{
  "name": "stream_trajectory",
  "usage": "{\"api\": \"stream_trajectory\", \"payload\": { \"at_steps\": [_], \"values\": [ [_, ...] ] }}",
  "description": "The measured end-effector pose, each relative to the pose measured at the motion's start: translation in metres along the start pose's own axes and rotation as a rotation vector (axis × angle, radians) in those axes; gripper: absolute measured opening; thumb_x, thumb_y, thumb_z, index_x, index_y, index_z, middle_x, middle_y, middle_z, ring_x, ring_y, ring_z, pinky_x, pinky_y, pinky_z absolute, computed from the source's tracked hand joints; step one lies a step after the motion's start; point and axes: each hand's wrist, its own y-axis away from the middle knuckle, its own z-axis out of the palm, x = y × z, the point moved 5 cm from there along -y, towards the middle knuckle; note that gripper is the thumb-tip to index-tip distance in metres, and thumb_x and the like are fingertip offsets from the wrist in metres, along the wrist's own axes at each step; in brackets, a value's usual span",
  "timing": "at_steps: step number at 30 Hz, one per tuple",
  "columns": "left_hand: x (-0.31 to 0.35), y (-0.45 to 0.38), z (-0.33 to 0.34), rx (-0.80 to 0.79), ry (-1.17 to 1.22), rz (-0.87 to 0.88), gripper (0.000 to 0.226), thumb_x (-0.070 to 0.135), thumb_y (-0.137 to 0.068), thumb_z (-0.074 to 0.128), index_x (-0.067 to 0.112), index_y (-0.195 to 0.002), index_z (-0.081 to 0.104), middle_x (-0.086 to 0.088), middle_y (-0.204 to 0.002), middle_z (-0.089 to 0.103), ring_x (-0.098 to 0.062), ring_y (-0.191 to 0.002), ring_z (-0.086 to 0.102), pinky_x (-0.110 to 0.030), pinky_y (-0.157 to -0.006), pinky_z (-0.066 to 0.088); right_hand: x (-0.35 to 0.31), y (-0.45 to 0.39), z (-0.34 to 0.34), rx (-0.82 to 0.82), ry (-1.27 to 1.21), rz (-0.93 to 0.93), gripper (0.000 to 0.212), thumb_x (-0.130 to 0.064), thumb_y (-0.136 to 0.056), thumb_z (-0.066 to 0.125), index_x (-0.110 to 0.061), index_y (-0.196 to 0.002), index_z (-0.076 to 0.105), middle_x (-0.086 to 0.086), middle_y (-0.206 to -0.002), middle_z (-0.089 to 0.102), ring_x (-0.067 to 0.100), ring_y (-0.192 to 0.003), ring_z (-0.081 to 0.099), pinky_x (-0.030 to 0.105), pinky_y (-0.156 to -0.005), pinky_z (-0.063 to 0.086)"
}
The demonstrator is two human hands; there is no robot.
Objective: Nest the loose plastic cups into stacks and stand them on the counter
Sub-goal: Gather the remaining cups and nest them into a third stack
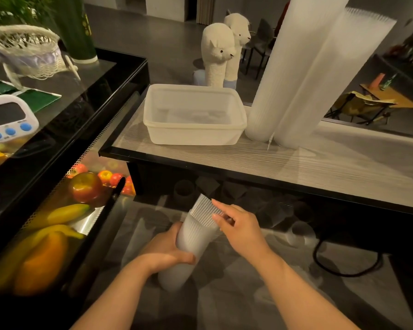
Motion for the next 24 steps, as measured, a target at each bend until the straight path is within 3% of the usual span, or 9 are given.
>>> {"api": "stream_trajectory", "payload": {
  "at_steps": [8,16,19,22,24],
  "values": [
    [0.004,-0.006,0.001,0.0,-0.051,0.002,0.093,0.064,-0.054,0.076,0.047,-0.135,0.033,0.012,-0.124,0.055,-0.015,-0.109,0.057,-0.04,-0.092,0.053,0.001,-0.003,-0.006,0.02,0.034,-0.031,0.04,-0.02,-0.092,0.067,-0.031,-0.13,0.06,-0.008,-0.081,0.058,0.008,-0.079,0.055,0.008,-0.069,0.044],
    [0.007,-0.011,0.002,0.014,-0.058,-0.022,0.105,0.067,-0.052,0.075,0.042,-0.143,0.03,0.01,-0.125,0.054,-0.015,-0.108,0.057,-0.041,-0.091,0.055,0.005,0.0,0.012,-0.123,-0.037,-0.119,0.032,-0.023,-0.097,0.06,-0.031,-0.128,0.063,-0.001,-0.088,0.061,0.013,-0.078,0.058,0.015,-0.072,0.047],
    [0.008,-0.013,0.003,0.028,-0.069,-0.019,0.105,0.068,-0.051,0.075,0.042,-0.142,0.031,0.013,-0.121,0.054,-0.014,-0.106,0.057,-0.039,-0.091,0.055,0.014,0.002,0.014,-0.154,-0.073,-0.1,0.035,-0.024,-0.096,0.06,-0.034,-0.13,0.06,-0.005,-0.092,0.061,0.014,-0.079,0.059,0.026,-0.074,0.052],
    [0.007,-0.013,0.006,0.016,-0.058,-0.032,0.103,0.066,-0.05,0.074,0.042,-0.142,0.032,0.012,-0.121,0.055,-0.015,-0.108,0.058,-0.041,-0.092,0.054,0.021,-0.001,0.015,-0.224,-0.179,-0.037,0.03,-0.025,-0.098,0.056,-0.034,-0.126,0.063,-0.005,-0.093,0.061,0.009,-0.078,0.059,0.026,-0.074,0.053],
    [0.005,-0.014,0.007,0.019,-0.051,-0.052,0.101,0.068,-0.048,0.073,0.044,-0.138,0.033,0.01,-0.122,0.057,-0.017,-0.108,0.06,-0.043,-0.092,0.055,0.029,-0.008,0.01,-0.176,-0.234,0.029,0.027,-0.025,-0.099,0.054,-0.035,-0.122,0.065,-0.004,-0.099,0.062,0.012,-0.077,0.061,0.027,-0.075,0.054]
  ]
}}
